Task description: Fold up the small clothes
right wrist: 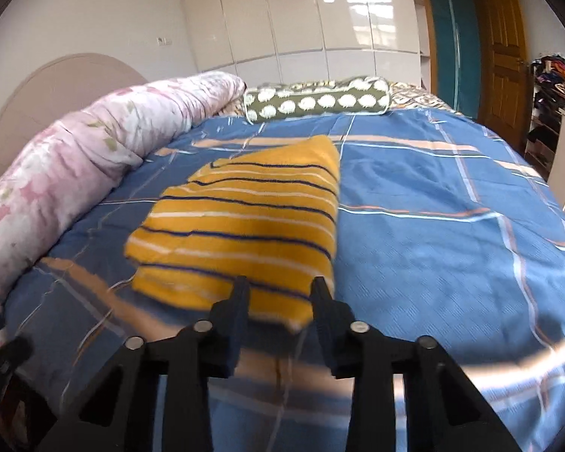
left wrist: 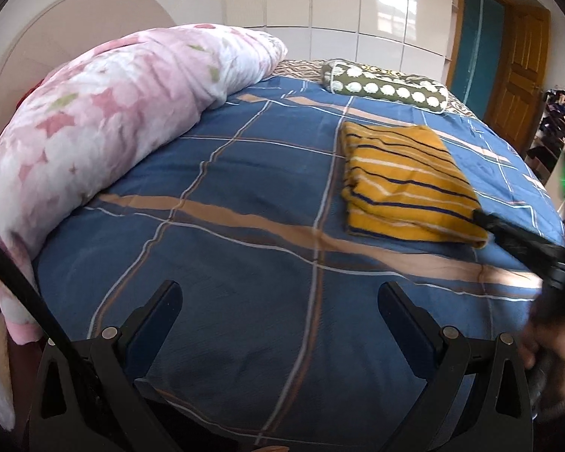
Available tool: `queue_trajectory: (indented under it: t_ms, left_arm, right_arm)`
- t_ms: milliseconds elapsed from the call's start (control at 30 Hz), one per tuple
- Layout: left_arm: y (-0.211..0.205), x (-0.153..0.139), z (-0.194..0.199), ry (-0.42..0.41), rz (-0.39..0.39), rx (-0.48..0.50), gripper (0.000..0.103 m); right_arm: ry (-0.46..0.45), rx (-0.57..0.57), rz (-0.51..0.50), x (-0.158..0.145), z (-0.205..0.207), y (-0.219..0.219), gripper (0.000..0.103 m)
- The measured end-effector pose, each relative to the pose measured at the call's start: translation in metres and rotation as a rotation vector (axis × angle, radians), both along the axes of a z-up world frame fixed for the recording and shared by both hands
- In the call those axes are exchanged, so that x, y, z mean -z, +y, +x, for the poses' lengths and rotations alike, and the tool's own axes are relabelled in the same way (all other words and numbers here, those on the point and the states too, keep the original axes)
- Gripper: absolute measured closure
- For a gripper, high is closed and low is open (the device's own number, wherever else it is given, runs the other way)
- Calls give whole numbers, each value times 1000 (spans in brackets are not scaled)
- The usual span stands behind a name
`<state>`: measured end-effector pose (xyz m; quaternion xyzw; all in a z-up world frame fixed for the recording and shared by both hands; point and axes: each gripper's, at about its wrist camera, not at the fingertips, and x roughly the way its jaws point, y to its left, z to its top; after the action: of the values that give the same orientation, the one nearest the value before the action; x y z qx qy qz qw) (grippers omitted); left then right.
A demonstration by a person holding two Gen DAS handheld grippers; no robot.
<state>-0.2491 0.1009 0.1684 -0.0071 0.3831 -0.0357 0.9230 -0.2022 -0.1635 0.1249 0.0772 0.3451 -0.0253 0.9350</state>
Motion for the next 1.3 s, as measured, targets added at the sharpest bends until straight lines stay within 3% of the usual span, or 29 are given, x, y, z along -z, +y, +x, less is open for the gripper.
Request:
queue_trajectory:
  t_ms: [67, 200, 300, 467, 533, 600, 633, 667, 733, 767, 833, 900, 1000, 1100, 1233, 1300]
  left_arm:
    - [6, 1, 1, -3, -7, -13, 0]
    - [13, 6, 5, -2, -4, -27, 0]
    - [14, 12, 8, 20, -15, -28, 0]
    - [12, 13, 8, 24, -17, -20, 0]
    - [13, 13, 7, 26, -22, -21, 0]
    - [15, 13, 8, 28, -23, -23, 0]
    - [16, 14, 8, 28, -23, -23, 0]
    - [18, 14, 8, 25, -26, -23, 0]
    - [20, 15, 10, 19, -29, -31, 0]
    - [21, 16, 11, 21, -32, -32, 0]
    - [20, 19, 12, 32, -44, -28, 0]
    - [19, 22, 14, 42, -45, -23, 0]
    - [20, 23, 16, 48, -37, -20, 0]
    - [20, 25, 16, 56, -36, -19, 0]
    - [16, 21, 21, 49, -32, -2, 0]
    - [13, 18, 26, 46, -25, 5, 0]
  right_arm:
    - [136, -23, 17, 25, 26, 1, 66]
    - [89, -37, -11, 3, 19, 14, 63]
    - [13, -115, 38, -18, 17, 32, 63]
    - [-2, -235, 124, -20, 54, 69, 63]
    - [52, -262, 179, -4, 77, 78, 63]
    - [209, -305, 281, 32, 103, 84, 63]
    - [227, -310, 292, 40, 105, 85, 63]
    - [201, -317, 289, 36, 101, 86, 63]
    - [231, -368, 332, 26, 99, 84, 63]
    - [194, -375, 352, 14, 97, 79, 63]
    - [92, -319, 318, -13, 98, 66, 63]
    - [51, -271, 316, -26, 114, 55, 63]
    - [91, -191, 318, -22, 153, 43, 63]
    - [234, -182, 364, 18, 192, 43, 63]
    - [218, -225, 248, 5, 183, 56, 58]
    - [158, -219, 213, -10, 160, 50, 58]
